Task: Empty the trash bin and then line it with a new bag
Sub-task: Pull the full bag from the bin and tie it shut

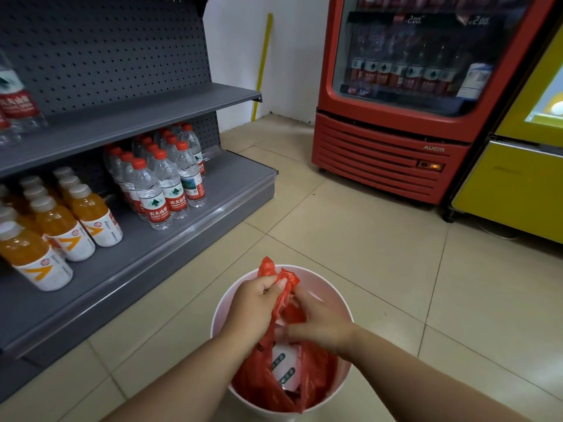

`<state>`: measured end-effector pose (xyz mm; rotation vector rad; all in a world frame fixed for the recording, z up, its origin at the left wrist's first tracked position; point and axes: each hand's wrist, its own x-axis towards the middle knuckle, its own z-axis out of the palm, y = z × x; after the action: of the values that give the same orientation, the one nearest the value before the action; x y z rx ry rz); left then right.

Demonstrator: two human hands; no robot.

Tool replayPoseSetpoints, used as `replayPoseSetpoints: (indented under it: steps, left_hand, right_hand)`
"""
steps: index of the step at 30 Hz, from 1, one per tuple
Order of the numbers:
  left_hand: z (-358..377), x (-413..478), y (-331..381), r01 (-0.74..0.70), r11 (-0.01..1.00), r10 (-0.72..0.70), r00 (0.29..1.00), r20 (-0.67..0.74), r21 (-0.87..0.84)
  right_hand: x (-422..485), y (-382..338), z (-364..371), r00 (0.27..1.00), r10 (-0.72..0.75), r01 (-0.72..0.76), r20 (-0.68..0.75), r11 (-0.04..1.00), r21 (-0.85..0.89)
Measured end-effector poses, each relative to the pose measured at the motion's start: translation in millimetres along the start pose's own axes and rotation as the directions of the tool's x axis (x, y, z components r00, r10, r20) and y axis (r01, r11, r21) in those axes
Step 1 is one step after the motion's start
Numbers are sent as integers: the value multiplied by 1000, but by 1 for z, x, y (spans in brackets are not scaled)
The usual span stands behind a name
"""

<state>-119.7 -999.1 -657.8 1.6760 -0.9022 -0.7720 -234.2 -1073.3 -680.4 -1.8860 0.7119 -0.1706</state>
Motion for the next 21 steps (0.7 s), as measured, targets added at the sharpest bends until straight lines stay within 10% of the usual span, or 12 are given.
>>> replayPoseSetpoints:
  steps: [2, 8, 15, 21]
  left_hand:
    - [2, 4, -2, 10, 997, -5, 998, -65, 72]
    - [9, 12, 1, 67, 959, -18, 984, -177, 276]
    - [-1, 16, 1, -128, 757, -77, 956, 282, 641]
    - [-13, 16, 17, 343, 925, -376, 886, 269, 164]
  right_hand:
    - [-2, 0, 6, 992, -48, 12, -118, 958, -286]
    - [-7, 3, 20, 892, -207, 7, -402, 896, -444]
    - [4, 11, -1, 945, -154, 27, -289, 916, -399]
    - [-3, 16, -11, 870, -444, 185, -217, 700, -690]
